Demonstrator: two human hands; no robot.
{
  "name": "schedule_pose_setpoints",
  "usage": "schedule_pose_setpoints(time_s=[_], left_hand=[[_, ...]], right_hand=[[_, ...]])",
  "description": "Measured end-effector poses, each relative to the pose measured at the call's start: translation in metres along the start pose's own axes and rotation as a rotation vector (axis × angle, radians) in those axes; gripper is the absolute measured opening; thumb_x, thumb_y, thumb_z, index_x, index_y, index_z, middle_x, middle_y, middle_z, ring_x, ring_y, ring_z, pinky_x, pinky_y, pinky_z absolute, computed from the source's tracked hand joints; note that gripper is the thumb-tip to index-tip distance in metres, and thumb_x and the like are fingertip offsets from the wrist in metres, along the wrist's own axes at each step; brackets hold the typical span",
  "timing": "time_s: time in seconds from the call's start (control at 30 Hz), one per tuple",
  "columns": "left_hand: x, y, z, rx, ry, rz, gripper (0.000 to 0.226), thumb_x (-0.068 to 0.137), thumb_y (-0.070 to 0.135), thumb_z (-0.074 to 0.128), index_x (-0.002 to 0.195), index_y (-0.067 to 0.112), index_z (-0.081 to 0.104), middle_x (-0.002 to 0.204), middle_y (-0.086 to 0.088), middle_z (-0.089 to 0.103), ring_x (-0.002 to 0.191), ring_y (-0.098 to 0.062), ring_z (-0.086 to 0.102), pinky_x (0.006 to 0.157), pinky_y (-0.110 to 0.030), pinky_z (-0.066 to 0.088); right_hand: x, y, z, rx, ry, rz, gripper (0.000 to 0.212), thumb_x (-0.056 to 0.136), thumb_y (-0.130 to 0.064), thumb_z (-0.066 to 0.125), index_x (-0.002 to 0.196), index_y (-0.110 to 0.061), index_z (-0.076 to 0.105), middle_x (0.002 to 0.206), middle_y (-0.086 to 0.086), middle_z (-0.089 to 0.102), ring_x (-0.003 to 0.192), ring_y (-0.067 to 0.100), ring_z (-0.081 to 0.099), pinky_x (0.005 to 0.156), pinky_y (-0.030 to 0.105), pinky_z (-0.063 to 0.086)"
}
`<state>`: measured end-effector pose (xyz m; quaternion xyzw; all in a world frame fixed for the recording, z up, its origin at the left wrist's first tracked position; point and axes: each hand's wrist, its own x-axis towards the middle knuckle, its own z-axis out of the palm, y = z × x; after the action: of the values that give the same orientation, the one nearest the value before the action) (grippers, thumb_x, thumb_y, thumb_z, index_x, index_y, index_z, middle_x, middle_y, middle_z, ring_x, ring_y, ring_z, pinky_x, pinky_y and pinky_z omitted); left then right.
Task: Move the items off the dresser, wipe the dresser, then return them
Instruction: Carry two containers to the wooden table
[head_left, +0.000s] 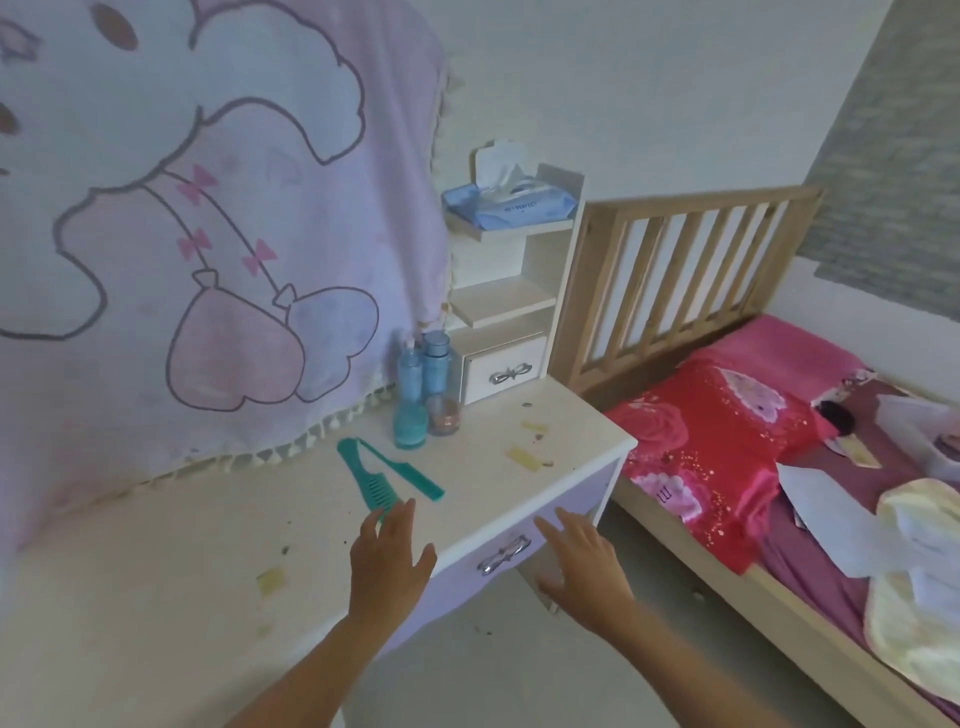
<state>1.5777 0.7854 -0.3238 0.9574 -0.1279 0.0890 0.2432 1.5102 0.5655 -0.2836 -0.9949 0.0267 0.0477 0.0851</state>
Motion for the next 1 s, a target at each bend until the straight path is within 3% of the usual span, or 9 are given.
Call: schedule_pose_setpoints(time_s=[0.07, 0.17, 0.33, 0.47, 0.6, 0.8, 0.9, 0.93, 1.0], left_hand=[[0.008, -0.008, 0.007, 0.023, 0.006, -0.044, 0.063, 0.05, 0.012, 0.088, 0.105, 0.004, 0.059, 0.098, -0.014, 0.071, 0.09, -0.044, 0.064, 0.061, -0.048, 0.055], [0.032, -0.023, 0.018, -0.032, 0.019, -0.172, 0.054, 0.068, 0.01, 0.078, 0.117, 0.0, 0.057, 0.116, -0.018, 0.064, 0.11, -0.046, 0.053, 0.081, -0.052, 0.05], [0.094, -0.03, 0.027, -0.117, 0.05, -0.296, 0.056, 0.085, 0.022, 0.061, 0.136, 0.008, 0.041, 0.135, -0.01, 0.049, 0.127, -0.032, 0.039, 0.099, -0.042, 0.038], [0.147, -0.039, 0.045, -0.166, 0.002, -0.324, 0.062, 0.087, 0.026, 0.059, 0.141, 0.011, 0.033, 0.143, -0.008, 0.041, 0.133, -0.028, 0.034, 0.107, -0.038, 0.033], [0.179, -0.046, 0.052, -0.147, -0.042, -0.314, 0.066, 0.086, 0.028, 0.06, 0.142, 0.015, 0.028, 0.146, -0.003, 0.037, 0.136, -0.024, 0.03, 0.112, -0.034, 0.028], [0.218, -0.053, 0.062, -0.095, -0.138, -0.295, 0.07, 0.087, 0.032, 0.059, 0.144, 0.019, 0.021, 0.15, -0.001, 0.029, 0.137, -0.021, 0.026, 0.11, -0.029, 0.027], [0.233, -0.054, 0.067, -0.07, -0.156, -0.291, 0.069, 0.088, 0.032, 0.058, 0.144, 0.022, 0.021, 0.151, 0.002, 0.026, 0.138, -0.018, 0.023, 0.109, -0.026, 0.027], [0.237, -0.054, 0.068, -0.066, -0.173, -0.295, 0.068, 0.088, 0.031, 0.057, 0.145, 0.023, 0.02, 0.151, 0.002, 0.025, 0.138, -0.018, 0.022, 0.11, -0.027, 0.026], [0.243, -0.056, 0.072, -0.037, -0.217, -0.283, 0.067, 0.089, 0.03, 0.054, 0.145, 0.024, 0.018, 0.153, 0.003, 0.02, 0.139, -0.019, 0.02, 0.112, -0.03, 0.025]], right_hand=[[0.018, -0.001, 0.006, 0.022, -0.006, -0.034, 0.067, 0.091, -0.036, 0.048, 0.147, -0.026, 0.013, 0.156, 0.004, 0.007, 0.144, 0.024, 0.008, 0.115, 0.04, 0.016], [0.054, -0.002, 0.02, 0.046, 0.012, -0.121, 0.061, 0.081, -0.041, 0.056, 0.136, -0.018, 0.042, 0.143, 0.016, 0.04, 0.128, 0.039, 0.042, 0.097, 0.051, 0.042], [0.12, -0.013, 0.025, 0.013, -0.015, -0.182, 0.062, 0.093, -0.04, 0.044, 0.147, -0.026, 0.015, 0.156, 0.004, 0.009, 0.144, 0.024, 0.01, 0.114, 0.039, 0.018], [0.188, -0.016, 0.018, -0.021, 0.017, -0.223, 0.064, 0.074, -0.048, 0.057, 0.131, -0.02, 0.044, 0.135, 0.01, 0.051, 0.12, 0.031, 0.054, 0.09, 0.042, 0.049], [0.227, -0.018, 0.016, -0.021, -0.05, -0.24, 0.062, 0.094, -0.04, 0.044, 0.147, -0.024, 0.016, 0.157, 0.005, 0.007, 0.144, 0.025, 0.007, 0.115, 0.04, 0.014], [0.273, -0.026, 0.037, -0.022, -0.108, -0.249, 0.063, 0.092, -0.04, 0.046, 0.146, -0.023, 0.018, 0.156, 0.006, 0.011, 0.143, 0.025, 0.012, 0.114, 0.041, 0.019], [0.296, -0.028, 0.041, -0.028, -0.048, -0.324, 0.07, 0.066, -0.047, 0.07, 0.127, -0.018, 0.049, 0.129, 0.012, 0.055, 0.114, 0.031, 0.057, 0.083, 0.04, 0.053], [0.305, -0.027, 0.043, -0.033, -0.027, -0.347, 0.073, 0.052, -0.05, 0.077, 0.116, -0.021, 0.053, 0.114, 0.007, 0.065, 0.097, 0.025, 0.067, 0.069, 0.032, 0.057], [0.323, -0.028, 0.046, -0.024, 0.037, -0.391, 0.081, 0.038, -0.049, 0.084, 0.108, -0.026, 0.051, 0.102, 0.002, 0.07, 0.085, 0.018, 0.069, 0.059, 0.024, 0.057]])
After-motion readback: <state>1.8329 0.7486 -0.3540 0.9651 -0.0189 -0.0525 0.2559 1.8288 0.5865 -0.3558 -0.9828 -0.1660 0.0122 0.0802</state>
